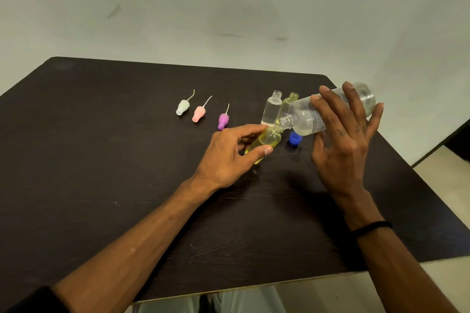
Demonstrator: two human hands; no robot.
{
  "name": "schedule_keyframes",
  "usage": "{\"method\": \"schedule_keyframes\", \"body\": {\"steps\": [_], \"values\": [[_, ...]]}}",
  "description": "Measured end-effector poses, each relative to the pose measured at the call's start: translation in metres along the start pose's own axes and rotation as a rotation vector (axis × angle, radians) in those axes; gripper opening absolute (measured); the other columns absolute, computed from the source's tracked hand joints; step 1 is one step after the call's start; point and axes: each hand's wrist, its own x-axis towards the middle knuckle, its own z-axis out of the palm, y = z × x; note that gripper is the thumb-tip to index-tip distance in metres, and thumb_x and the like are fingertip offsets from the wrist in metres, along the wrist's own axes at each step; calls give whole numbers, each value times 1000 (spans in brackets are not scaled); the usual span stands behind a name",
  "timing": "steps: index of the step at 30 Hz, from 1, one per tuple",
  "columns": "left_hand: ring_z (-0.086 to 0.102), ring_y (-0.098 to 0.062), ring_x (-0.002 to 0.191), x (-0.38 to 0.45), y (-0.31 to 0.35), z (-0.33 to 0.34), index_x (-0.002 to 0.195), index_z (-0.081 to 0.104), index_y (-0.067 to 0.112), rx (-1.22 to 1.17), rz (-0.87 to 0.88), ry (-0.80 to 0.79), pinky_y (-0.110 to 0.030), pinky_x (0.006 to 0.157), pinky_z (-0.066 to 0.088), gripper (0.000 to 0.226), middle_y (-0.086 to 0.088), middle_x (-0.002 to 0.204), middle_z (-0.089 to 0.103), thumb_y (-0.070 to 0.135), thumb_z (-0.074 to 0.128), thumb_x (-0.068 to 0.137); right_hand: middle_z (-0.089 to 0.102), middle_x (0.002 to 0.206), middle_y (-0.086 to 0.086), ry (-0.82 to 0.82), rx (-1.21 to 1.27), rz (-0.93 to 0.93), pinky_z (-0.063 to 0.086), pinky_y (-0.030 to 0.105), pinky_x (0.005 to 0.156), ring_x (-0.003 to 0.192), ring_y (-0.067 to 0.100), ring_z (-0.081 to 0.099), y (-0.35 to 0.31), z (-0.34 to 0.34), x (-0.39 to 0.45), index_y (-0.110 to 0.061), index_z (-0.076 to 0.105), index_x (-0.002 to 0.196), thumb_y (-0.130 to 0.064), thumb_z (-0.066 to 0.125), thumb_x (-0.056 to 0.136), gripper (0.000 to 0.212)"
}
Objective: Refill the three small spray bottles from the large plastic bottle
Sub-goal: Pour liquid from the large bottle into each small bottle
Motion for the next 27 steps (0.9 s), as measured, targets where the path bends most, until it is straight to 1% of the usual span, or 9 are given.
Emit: {"method": "schedule_keyframes", "body": {"steps": [7,14,20,27], "values": [[68,-1,120,0,1,-1,139,66,17,8,7,-9,-24,104,55,47,6,132,72,22,78,94,51,158,3,6,5,-3,9,81,117,155,33,35,1,1,0,-15,57,146,12,72,84,69],[68,0,120,0,1,-1,139,66,17,4,10,-10,-23,104,55,47,6,132,72,21,78,94,50,159,3,-2,2,-8,9,81,117,156,33,33,1,0,1,-16,55,147,13,70,85,71],[68,0,120,0,0,0,139,66,16,-1,6,-5,-24,105,55,47,6,132,73,22,78,94,50,158,4,0,0,-13,10,82,116,154,36,35,-1,-1,1,-15,57,146,15,69,84,70],[67,-1,121,1,-1,0,140,66,16,15,3,-6,-23,105,54,49,6,133,72,24,79,93,50,158,4,-2,-3,-18,9,82,116,155,36,35,0,-1,2,-15,57,146,16,68,83,71]]}}
